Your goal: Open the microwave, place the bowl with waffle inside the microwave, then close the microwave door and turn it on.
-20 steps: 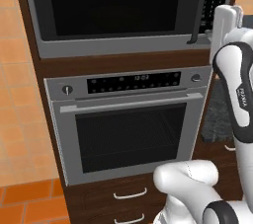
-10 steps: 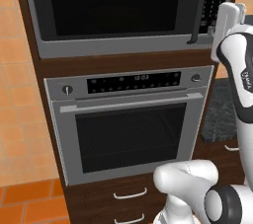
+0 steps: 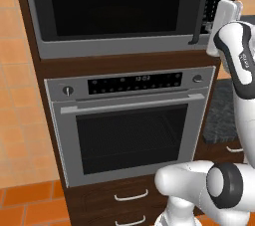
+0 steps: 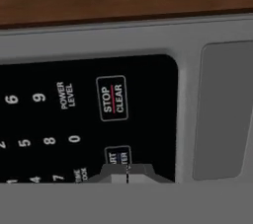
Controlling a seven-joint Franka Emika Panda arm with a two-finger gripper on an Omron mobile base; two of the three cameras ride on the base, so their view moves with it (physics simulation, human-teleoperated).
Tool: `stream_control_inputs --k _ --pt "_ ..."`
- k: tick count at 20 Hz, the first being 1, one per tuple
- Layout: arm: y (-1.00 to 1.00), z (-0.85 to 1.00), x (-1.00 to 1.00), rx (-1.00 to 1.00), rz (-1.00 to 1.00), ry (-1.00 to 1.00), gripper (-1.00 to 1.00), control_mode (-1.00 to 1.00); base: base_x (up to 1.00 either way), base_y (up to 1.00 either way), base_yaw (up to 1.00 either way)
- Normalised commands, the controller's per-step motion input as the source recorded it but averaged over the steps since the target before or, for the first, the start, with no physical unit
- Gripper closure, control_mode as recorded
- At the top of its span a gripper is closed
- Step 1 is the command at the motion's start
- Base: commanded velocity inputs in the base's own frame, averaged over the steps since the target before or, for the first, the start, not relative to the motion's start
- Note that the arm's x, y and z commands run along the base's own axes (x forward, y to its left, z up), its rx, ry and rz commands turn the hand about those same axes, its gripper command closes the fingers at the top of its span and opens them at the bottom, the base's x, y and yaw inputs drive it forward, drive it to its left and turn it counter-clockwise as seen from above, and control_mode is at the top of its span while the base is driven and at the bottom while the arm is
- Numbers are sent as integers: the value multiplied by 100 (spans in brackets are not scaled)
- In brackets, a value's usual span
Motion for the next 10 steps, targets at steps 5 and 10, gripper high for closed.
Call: stream_control_inputs --k 5,10 --pt "-4 -1 61 7 0 0 100 -100 0 0 0" --pt "-11 -15 37 3 0 0 100 -100 0 0 0"
